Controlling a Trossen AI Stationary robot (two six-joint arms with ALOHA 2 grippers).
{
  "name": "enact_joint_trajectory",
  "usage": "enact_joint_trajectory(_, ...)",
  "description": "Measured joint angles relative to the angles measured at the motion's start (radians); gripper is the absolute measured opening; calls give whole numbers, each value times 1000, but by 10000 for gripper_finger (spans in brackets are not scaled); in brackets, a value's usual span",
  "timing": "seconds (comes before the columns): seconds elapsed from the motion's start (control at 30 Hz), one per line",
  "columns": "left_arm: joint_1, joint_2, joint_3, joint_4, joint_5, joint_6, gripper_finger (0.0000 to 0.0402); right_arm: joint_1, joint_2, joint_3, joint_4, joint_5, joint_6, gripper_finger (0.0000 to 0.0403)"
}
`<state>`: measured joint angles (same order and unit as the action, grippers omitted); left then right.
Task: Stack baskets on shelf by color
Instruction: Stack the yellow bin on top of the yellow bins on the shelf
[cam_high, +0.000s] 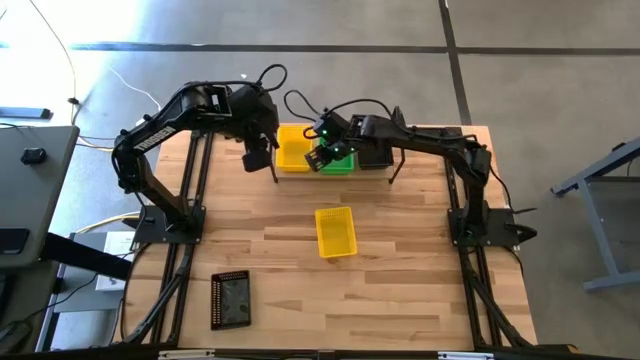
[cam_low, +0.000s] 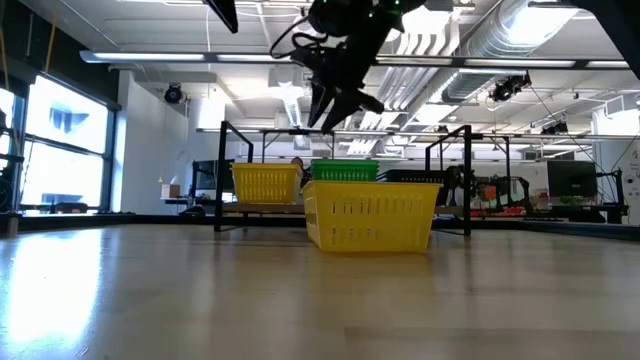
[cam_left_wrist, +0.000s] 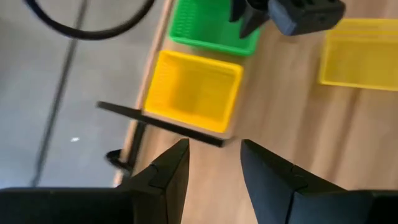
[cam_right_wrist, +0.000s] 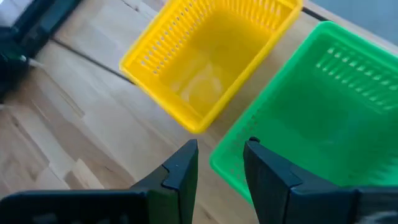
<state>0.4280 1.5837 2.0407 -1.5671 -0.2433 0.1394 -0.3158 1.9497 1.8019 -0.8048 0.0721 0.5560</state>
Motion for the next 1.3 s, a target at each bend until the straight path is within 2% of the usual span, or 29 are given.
enact_joint_trajectory(0.2, -40, 0, 0, -2, 87, -13, 133, 31, -37, 0, -94, 65, -29, 115)
enact_joint_trajectory(0.57, -159, 0, 0, 26, 87, -33, 133, 42, -125, 0, -254, 177, -34, 114)
enact_joint_trajectory(0.83, -232, 0, 0, 71, 87, -112, 133, 39, -249, 0, -309, 269, -41, 114)
enact_joint_trajectory(1.13, -299, 32, 0, 109, 89, -230, 134, 39, -397, 0, -353, 257, -114, 114)
enact_joint_trajectory(1.3, -330, 80, 0, 108, 102, -299, 148, 42, -468, 0, -400, 258, -146, 114)
